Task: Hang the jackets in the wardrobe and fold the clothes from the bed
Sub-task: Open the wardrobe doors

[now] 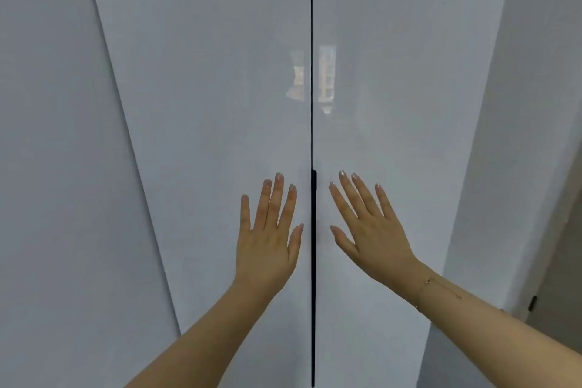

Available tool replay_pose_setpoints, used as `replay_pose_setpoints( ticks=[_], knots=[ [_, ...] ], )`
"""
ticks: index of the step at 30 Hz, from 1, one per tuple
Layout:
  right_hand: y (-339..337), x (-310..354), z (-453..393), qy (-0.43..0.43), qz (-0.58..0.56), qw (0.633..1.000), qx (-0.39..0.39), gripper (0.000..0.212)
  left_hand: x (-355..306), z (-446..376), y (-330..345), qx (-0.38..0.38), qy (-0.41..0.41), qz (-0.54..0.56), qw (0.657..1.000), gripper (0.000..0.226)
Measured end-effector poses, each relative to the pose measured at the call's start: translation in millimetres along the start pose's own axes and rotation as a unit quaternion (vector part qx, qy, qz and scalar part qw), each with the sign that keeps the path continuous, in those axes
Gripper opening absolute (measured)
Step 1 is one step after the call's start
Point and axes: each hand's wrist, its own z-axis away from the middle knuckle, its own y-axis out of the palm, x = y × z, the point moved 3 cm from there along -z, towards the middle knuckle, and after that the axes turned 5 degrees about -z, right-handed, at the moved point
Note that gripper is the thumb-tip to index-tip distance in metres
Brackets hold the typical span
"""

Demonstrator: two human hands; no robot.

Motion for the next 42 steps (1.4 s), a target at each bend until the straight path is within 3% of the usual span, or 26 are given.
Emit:
replay_pose_setpoints(
  ticks=[5,8,13,17,20,22,24,27,31,34,42],
  knots=[
    [47.7,-35.9,-36.5,0.034,-0.060,0.997,-0.015,0.059,0.5,-20.1,63.2,0.000,-0.018,-0.019,1.000,0.069],
    [73.2,-45.1,-58.3,0.024,-0.083,0.995,-0.056,0.046,4.8,-30.3,100.8,0.010,-0.012,-0.027,1.000,0.072],
    [102.8,-48.2,-96.7,0.050,-0.156,0.986,-0.044,0.022,11.8,-47.9,152.3,0.023,-0.025,-0.018,0.999,0.073],
    [121.3,-53.6,-119.3,0.156,-0.273,0.949,-0.007,0.024,11.8,-53.8,177.3,0.041,-0.044,0.016,0.998,0.071],
    [128.0,-52.8,-124.4,0.146,-0.321,0.936,-0.002,0.029,9.6,-54.7,175.8,0.032,-0.045,0.065,0.996,0.066],
    [127.1,-55.6,-125.5,0.136,-0.348,0.927,0.004,0.030,6.1,-51.8,168.2,0.008,-0.032,0.157,0.987,0.058],
    [125.5,-58.2,-124.3,0.127,-0.365,0.922,0.007,0.029,1.0,-45.3,158.2,0.002,-0.043,0.279,0.959,0.051],
    [121.0,-57.0,-117.5,0.120,-0.382,0.916,0.007,0.027,-8.4,-39.3,143.1,0.054,-0.141,0.464,0.873,0.038],
    [109.8,-55.8,-105.2,0.105,-0.405,0.908,0.023,0.023,-22.2,-41.4,132.7,0.123,-0.233,0.541,0.799,0.034],
    [93.9,-55.3,-90.0,0.081,-0.430,0.898,0.034,0.020,-40.3,-42.4,122.1,0.169,-0.289,0.606,0.721,0.031],
    [46.4,-57.3,-22.5,0.040,-0.499,0.865,0.025,0.020,-88.2,-12.3,75.1,0.166,-0.351,0.651,0.652,0.033]
  ],
)
